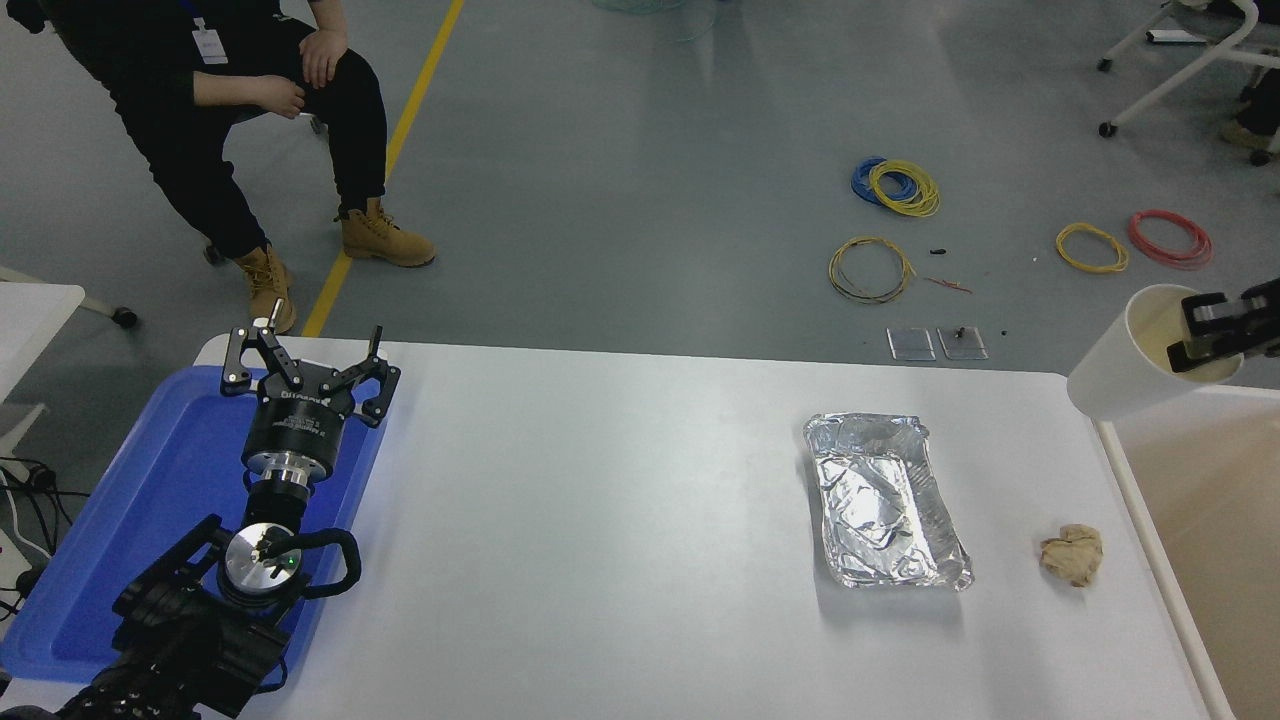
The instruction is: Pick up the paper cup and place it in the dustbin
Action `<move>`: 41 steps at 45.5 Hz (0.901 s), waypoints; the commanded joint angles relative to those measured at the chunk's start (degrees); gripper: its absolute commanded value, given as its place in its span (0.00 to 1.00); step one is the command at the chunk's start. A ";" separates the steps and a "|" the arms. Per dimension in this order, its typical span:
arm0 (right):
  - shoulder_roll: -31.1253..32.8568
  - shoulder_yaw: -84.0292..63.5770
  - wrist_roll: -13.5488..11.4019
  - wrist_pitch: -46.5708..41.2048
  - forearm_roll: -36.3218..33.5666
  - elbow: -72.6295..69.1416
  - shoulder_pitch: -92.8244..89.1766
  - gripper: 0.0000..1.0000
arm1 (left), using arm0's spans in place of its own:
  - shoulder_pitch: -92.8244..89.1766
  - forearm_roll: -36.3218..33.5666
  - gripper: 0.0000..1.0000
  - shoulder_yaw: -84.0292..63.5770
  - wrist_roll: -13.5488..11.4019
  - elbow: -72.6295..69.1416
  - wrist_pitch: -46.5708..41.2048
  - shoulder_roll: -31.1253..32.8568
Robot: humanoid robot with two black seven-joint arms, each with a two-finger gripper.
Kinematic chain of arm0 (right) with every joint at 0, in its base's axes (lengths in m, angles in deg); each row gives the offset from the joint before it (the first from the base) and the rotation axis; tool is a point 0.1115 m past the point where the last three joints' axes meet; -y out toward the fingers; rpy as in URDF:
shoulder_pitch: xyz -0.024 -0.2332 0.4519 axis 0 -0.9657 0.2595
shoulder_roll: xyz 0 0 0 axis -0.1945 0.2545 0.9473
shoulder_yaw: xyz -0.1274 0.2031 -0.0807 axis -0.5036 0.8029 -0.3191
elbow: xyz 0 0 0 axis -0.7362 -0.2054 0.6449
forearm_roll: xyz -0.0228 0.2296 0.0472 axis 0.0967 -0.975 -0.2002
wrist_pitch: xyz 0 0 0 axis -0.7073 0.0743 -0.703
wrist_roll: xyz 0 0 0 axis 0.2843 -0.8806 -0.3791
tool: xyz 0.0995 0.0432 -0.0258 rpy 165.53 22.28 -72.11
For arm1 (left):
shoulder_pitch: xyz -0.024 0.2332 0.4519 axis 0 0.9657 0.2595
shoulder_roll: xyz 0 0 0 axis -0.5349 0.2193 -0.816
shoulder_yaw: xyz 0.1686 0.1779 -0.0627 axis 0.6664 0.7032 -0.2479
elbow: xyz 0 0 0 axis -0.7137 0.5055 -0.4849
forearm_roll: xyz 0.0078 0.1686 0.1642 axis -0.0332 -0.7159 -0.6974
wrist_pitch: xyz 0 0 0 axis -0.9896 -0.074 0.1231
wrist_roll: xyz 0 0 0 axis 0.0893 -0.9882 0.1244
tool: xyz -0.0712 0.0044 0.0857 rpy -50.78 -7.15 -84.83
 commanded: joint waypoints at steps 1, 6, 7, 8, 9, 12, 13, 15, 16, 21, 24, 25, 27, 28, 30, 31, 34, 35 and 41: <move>-0.41 0.11 -0.28 8.70 -8.82 13.38 -14.25 0.00 | -0.05 0.03 1.00 0.00 -0.09 0.01 0.03 0.00; -0.76 0.11 -0.28 12.74 -12.86 19.89 -21.99 0.00 | -0.05 0.03 1.00 0.00 0.00 0.01 0.03 0.00; -0.85 0.11 -0.28 13.53 -13.65 21.12 -23.31 0.00 | -0.05 0.03 1.00 0.00 -0.09 0.01 0.03 0.00; -1.03 0.11 -0.28 14.15 -14.36 22.35 -24.45 0.00 | 0.04 0.03 1.00 0.00 0.00 0.01 0.03 0.00; -1.29 0.02 -0.28 14.85 -15.06 23.58 -25.77 0.00 | -0.05 0.03 1.00 0.00 0.00 0.01 0.03 0.00; -2.26 0.02 -0.28 16.70 -17.25 27.71 -30.24 0.00 | 0.04 0.03 1.00 0.00 0.00 0.01 0.03 0.00; -2.52 0.02 -0.28 17.23 -18.05 29.11 -31.92 0.00 | -0.05 0.03 1.00 0.00 0.00 0.01 0.03 0.00; -3.05 0.02 -0.28 18.11 -20.15 32.71 -35.61 0.00 | 0.04 0.03 1.00 0.00 0.00 0.01 0.03 0.00; -3.22 0.02 -0.28 18.46 -21.03 34.47 -37.28 0.00 | -0.05 -0.06 1.00 0.00 -0.09 0.01 0.03 0.00; -4.19 0.11 -0.28 19.16 -25.34 43.87 -45.19 0.00 | -0.05 0.03 1.00 0.00 0.00 0.01 0.03 0.00; -4.98 0.89 -0.37 19.52 -27.28 49.24 -49.85 0.00 | -0.05 0.03 1.00 0.00 0.00 0.01 0.03 0.00; -5.07 1.42 -0.37 19.78 -27.72 50.91 -51.43 0.00 | -0.05 0.03 1.00 0.00 0.00 0.01 0.03 0.00; -5.25 2.82 -0.37 20.13 -28.42 53.81 -54.68 0.00 | 0.04 0.03 1.00 0.00 0.00 0.01 0.03 0.00; -5.25 3.79 -0.46 20.31 -28.51 55.13 -56.26 0.00 | -0.05 0.03 1.00 0.00 0.00 0.01 0.03 0.00; -5.33 5.72 -0.81 20.83 -28.60 57.50 -58.99 0.00 | 0.04 0.03 1.00 0.00 0.00 0.01 0.03 0.00; -5.33 7.30 -1.42 21.27 -28.60 58.99 -60.74 0.00 | -0.05 0.03 1.00 0.00 -0.09 0.01 0.03 0.00; -5.68 10.47 -2.65 22.24 -28.51 61.64 -63.83 0.00 | -0.05 0.03 1.00 0.00 0.00 0.01 0.03 0.00; -5.86 11.35 -2.92 22.50 -28.51 62.43 -64.71 0.00 | -0.05 0.03 1.00 0.00 0.00 0.01 0.03 0.00; -6.65 14.69 -3.80 24.61 -28.51 65.95 -69.19 0.00 | -0.05 0.03 1.00 0.00 0.00 0.01 0.03 0.00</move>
